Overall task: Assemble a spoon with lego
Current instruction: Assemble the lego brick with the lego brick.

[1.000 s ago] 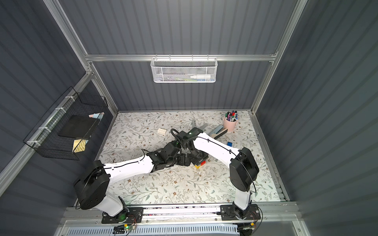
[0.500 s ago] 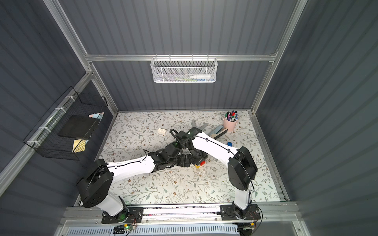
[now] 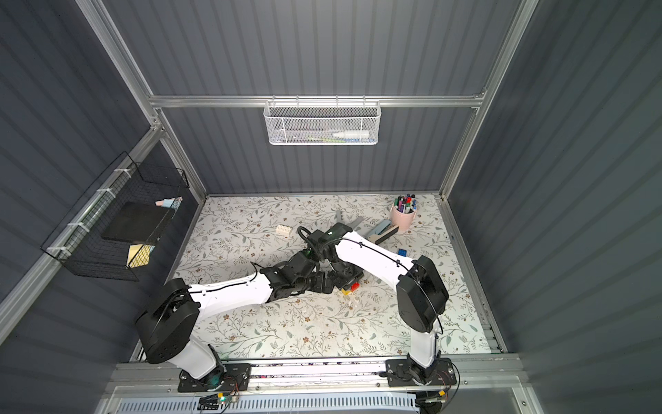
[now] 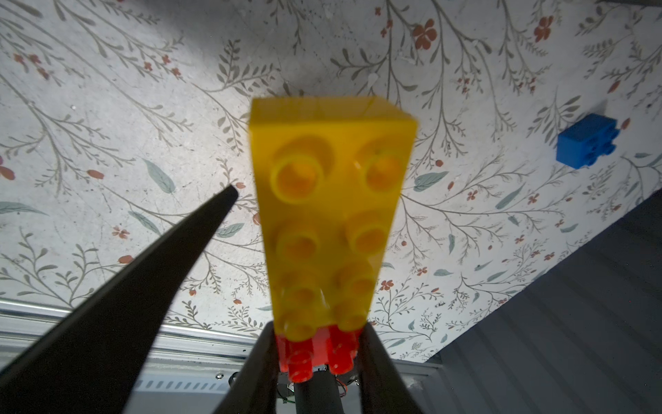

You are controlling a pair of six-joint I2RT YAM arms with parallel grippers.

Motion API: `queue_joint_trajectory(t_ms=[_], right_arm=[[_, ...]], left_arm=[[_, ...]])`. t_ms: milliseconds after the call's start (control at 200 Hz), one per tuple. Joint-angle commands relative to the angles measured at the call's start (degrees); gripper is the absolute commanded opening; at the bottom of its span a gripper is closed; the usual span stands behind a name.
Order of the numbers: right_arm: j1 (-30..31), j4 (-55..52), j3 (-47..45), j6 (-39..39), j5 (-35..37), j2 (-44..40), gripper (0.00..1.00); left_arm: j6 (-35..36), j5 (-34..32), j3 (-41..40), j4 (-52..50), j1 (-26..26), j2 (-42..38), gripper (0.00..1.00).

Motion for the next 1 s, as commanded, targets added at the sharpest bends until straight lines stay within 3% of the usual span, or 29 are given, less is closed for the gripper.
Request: queue_joint_trajectory(t_ms=[0,225,750,996], right_arm=[[0.5,6.3,1.7,0.1,-3.1,2.0,0.1],[0.4,6.1,2.4,0.4,-2.6,0.8,0.23],[0.1,6.0,2.8,1.1,-3.1,0.6,0.36],[0.0,6.3,2.1,1.0,-4.1,0.3,0.37]], left_arm=[[0.9,2.7,0.6,3.3,-1.2,0.3,0.99],[1.0,2.5,0.4,3.2,-1.2,-0.1,0.99],[1.1,2.1,0.0,2.8,-1.2,-1.0,0.99],[0.8,2.1,-0.3,2.9,-1.3,-1.0,0.99]])
